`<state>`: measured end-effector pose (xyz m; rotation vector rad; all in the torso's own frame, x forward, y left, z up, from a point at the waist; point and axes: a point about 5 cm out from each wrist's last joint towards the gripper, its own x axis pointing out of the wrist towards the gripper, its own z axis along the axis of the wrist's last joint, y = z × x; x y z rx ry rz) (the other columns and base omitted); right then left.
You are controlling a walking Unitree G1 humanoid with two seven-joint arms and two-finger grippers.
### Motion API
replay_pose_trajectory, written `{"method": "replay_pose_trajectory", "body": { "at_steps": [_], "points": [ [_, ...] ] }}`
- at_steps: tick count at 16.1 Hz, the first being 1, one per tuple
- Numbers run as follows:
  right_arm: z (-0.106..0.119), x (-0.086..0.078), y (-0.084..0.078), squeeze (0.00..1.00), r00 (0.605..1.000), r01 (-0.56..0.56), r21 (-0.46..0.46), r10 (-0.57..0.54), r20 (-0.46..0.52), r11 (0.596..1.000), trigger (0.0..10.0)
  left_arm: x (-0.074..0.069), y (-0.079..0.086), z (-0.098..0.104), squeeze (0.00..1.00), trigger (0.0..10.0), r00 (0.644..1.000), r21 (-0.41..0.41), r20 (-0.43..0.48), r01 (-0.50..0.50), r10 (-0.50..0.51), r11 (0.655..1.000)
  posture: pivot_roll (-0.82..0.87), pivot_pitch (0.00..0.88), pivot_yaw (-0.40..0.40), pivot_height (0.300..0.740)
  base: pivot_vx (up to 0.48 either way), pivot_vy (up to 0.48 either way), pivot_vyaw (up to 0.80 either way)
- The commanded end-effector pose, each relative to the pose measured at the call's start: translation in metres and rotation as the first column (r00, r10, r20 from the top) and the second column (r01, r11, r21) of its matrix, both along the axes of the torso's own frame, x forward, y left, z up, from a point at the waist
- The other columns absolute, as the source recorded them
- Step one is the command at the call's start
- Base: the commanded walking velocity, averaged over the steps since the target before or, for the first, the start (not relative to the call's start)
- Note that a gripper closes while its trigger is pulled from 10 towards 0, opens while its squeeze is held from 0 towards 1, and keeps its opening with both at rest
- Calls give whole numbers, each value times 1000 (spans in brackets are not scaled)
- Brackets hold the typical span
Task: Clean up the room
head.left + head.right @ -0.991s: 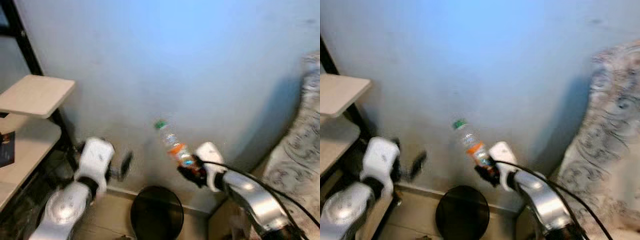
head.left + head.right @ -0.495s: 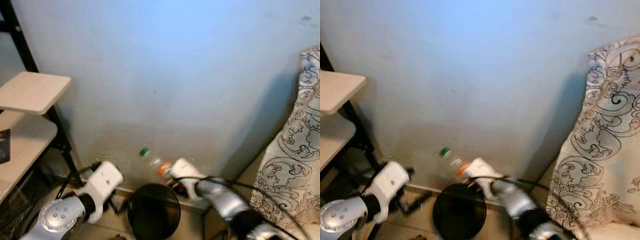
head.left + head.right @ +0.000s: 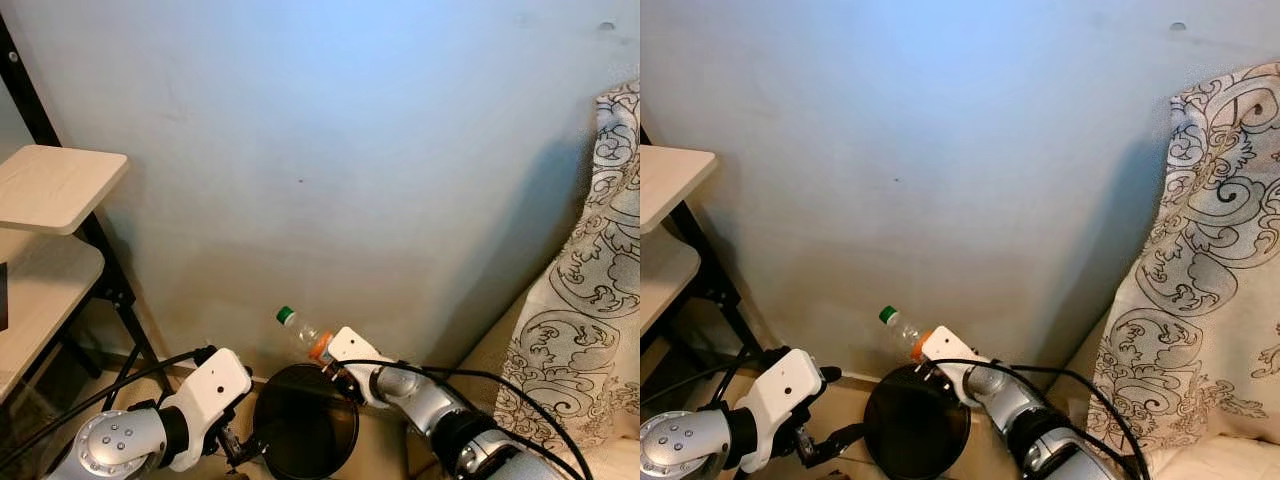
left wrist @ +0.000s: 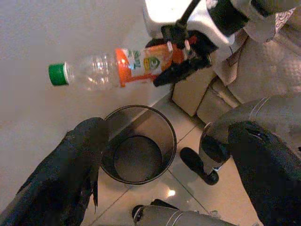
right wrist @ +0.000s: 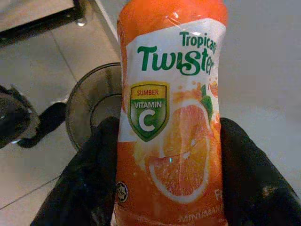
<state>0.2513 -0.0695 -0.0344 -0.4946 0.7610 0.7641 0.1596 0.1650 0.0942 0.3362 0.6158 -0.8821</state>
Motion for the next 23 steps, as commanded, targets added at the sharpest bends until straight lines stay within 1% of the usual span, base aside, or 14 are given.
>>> {"method": "replay_pose_trajectory", "body": {
  "at_steps": [1,7,8,10,11,12,13,14,15,16,17,18,20,23],
  "points": [
    [3,5,0,1000,1000,2,14,-2,3,1000,10000,0,-3,4,0,10000,1000,-9,15,26,-26,1000,139,0,-78,740,0,0,0],
    [1,0,6,1000,998,22,87,-18,-53,996,10000,3,-2,5,0,10000,999,-5,22,31,-31,999,148,0,-76,740,0,0,0],
    [1,0,5,0,998,23,109,-16,-62,994,10000,4,-2,6,0,10000,999,-5,23,31,-31,1000,148,0,-75,740,0,0,0],
    [0,0,0,0,997,34,109,-26,-74,993,10000,4,-3,6,0,10000,999,-5,27,29,-29,1000,147,0,-74,740,0,0,0],
    [5,8,-11,0,994,97,145,-90,-55,985,10000,7,-3,8,0,10000,999,-17,42,1,0,1000,145,0,-70,740,0,0,0],
    [7,10,-14,0,994,103,160,-98,-40,982,10000,8,-3,8,0,10000,999,-22,45,-7,8,1000,143,0,-69,740,0,0,0],
    [15,18,-22,0,990,133,196,-137,7,971,10000,10,-3,10,0,10000,998,-32,63,-28,30,999,142,0,-66,740,0,0,0],
    [29,28,-31,0,978,191,300,-208,26,935,10000,17,-4,13,0,10000,990,-50,103,-89,94,995,140,0,-62,740,0,0,0],
    [45,35,-44,0,959,228,360,-272,76,905,10000,24,-4,18,0,10000,974,-80,152,-155,166,985,135,0,-56,740,0,0,0],
    [70,36,-60,0,923,264,454,-359,138,851,10000,35,-3,25,0,10000,926,-112,231,-279,298,954,122,0,-44,740,0,0,0],
    [81,34,-66,0,904,273,494,-396,162,825,10000,39,-2,27,0,10000,901,-125,258,-328,350,936,122,0,-44,740,0,0,0],
    [99,31,-76,0,862,304,552,-471,189,777,10000,44,0,31,0,10000,858,-148,287,-399,425,905,110,0,-37,740,0,0,0],
    [126,16,-84,0,815,336,609,-546,194,719,10000,49,-3,40,0,10000,806,-195,341,-443,484,875,99,0,-28,740,0,0,0],
    [142,-5,-81,0,775,370,666,-611,163,647,10000,54,-12,51,0,10000,767,-257,366,-461,527,850,103,0,-28,740,0,0,-267]
  ]
}}
